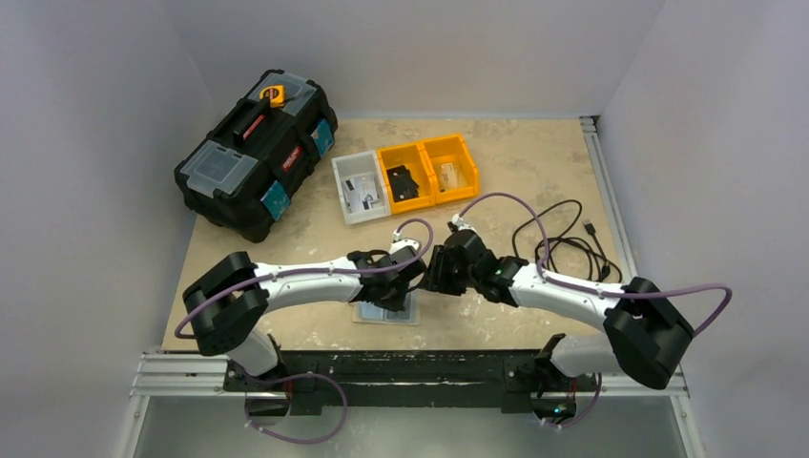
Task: Take the credit cards out of the card holder
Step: Remove the credit card from the card holder.
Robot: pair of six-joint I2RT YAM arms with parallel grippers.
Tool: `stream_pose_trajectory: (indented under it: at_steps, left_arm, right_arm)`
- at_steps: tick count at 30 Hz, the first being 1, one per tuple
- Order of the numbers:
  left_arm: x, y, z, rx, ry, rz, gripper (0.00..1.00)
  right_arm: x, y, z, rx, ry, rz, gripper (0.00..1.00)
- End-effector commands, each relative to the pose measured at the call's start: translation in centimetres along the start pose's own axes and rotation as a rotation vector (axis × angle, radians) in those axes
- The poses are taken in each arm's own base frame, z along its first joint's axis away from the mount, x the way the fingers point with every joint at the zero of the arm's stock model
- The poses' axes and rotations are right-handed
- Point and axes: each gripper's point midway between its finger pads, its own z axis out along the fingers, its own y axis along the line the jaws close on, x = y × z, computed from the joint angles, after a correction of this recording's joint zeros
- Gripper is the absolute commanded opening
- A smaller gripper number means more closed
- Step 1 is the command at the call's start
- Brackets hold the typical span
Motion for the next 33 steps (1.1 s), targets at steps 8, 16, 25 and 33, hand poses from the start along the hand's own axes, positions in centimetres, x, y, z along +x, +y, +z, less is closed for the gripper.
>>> stream_pose_trajectory:
  at_steps: [8, 16, 25, 33]
  left_arm:
    - [-1.2, -1.0, -3.2, 0.227, -0.072, -0.144, 0.0]
    - [-1.0, -0.6, -3.4, 0.347, -0.068, -0.256, 0.0]
    - [-0.6, -0.6, -3.0, 0.383, -0.07, -0.292, 0.0]
    - [-0.1, 1.3, -3.4, 0.293, -0.074, -0.318, 0.15]
  right_arm:
    - [0.7, 3.9, 0.9, -0.078, 0.016, -0.048, 0.35]
    - [0.9, 4.6, 1.2, -0.094, 0.024, -0.036, 0.36]
    - [2.9, 7.6, 2.7, -0.116, 0.089, -0.096, 0.34]
    - [2.7, 9.1, 2.8, -0.145, 0.088, -0.099, 0.33]
